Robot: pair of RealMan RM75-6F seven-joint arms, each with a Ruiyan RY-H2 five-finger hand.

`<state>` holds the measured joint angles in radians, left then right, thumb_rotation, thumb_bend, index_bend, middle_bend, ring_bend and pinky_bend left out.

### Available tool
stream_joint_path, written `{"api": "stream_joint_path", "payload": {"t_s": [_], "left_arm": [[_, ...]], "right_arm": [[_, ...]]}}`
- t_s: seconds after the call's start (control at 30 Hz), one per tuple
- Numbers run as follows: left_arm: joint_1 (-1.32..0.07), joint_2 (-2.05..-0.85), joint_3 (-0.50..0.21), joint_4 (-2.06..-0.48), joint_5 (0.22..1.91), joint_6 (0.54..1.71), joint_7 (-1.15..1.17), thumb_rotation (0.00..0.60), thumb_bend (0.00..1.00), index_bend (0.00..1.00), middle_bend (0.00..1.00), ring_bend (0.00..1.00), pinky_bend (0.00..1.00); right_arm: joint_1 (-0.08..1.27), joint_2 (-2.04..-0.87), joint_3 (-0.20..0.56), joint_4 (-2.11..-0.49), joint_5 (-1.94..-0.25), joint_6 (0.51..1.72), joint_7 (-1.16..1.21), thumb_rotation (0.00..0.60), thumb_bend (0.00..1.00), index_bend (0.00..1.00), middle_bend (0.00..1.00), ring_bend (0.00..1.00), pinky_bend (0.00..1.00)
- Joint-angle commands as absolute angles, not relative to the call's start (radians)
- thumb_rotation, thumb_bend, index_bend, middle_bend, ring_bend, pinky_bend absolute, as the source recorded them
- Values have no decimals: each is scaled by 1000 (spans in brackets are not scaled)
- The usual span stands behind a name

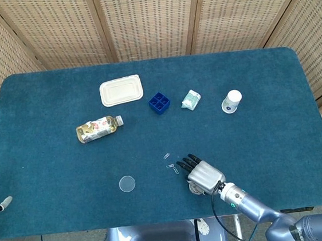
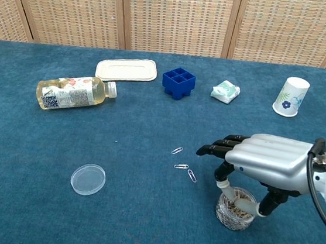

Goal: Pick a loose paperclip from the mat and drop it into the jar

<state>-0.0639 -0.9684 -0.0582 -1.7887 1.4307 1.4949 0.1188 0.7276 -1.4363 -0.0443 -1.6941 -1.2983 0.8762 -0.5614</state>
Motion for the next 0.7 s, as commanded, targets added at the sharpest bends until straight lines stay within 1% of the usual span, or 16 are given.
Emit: {"api": "stream_joint_path", "payload": {"t_s": [0.03, 0.2, 0.43, 0.53, 0.7], "left_arm": [[-64, -969, -58, -1789, 1431, 1495, 121, 600, 5, 0, 0, 0, 0], [-64, -970, -58, -1791, 1432, 1496, 124, 600, 4, 0, 0, 0, 0], [-63, -969, -58, -1791, 1433, 1499, 120, 600, 5, 0, 0, 0, 0], [-62, -968, -59, -1791, 1433, 1500, 119, 600, 5, 0, 0, 0, 0], [-63, -967, -59, -1790, 1431, 1498, 117, 600, 4, 0, 0, 0, 0]], "right_arm": [[725, -1426, -47, -1700, -1305, 880, -562, 600, 389, 513, 34, 0, 0], [720, -1413, -48, -1711, -1319, 889, -554, 600, 331, 509, 34, 0, 0], [715, -1401, -41, -1728, -1333, 902, -551, 600, 330, 507, 34, 0, 0], [719, -1388, -24, -1748, -1338, 912, -547, 600, 330, 507, 34, 0, 0], [755, -1377, 45, -1769, -1292, 900, -550, 600, 330, 507, 34, 0, 0]]}}
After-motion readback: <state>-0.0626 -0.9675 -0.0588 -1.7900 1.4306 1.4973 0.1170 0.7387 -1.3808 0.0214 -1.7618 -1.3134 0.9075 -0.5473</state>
